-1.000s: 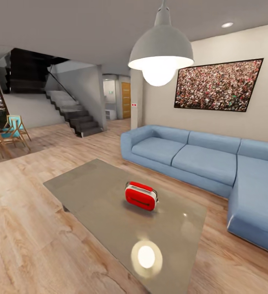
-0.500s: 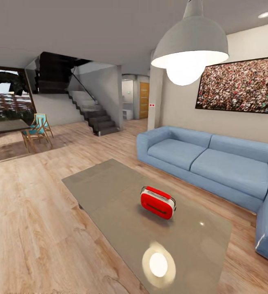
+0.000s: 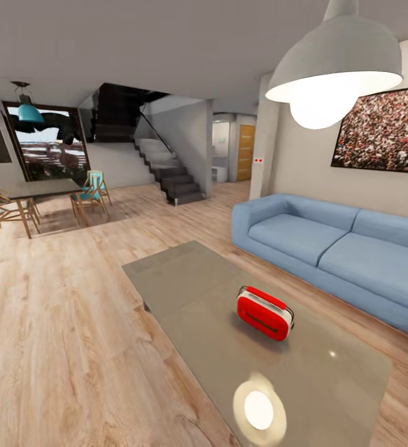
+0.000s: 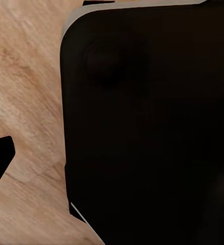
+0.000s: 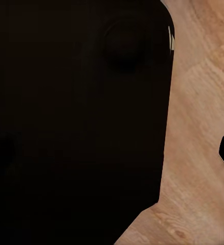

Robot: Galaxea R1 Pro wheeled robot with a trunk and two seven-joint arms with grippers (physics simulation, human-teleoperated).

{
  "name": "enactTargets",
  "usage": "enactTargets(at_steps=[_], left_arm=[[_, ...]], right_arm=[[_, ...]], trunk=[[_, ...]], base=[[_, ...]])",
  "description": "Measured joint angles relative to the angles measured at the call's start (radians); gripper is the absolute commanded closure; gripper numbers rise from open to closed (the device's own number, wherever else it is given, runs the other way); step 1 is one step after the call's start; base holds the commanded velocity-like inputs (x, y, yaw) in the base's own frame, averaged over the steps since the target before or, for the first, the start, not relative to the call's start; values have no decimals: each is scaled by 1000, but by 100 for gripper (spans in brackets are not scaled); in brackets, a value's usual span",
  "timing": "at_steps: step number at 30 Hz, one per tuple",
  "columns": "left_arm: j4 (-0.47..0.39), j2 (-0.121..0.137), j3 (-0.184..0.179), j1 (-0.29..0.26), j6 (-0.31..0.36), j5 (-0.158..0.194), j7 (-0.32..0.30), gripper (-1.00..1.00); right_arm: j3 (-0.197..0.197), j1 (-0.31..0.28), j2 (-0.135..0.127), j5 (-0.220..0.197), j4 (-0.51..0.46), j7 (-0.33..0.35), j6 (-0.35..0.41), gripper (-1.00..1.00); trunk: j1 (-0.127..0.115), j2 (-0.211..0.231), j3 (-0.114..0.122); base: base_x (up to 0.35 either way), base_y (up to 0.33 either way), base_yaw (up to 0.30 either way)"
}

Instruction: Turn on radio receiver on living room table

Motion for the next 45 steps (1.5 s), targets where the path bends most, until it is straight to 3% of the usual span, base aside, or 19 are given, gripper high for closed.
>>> enactTargets(at_steps=[45], left_arm=[[-1,-1,0,0,0,2,0,-100]], right_arm=[[0,0,0,0,0,-1,0,-100]], trunk=[[0,0,0]], base=[[0,0,271]])
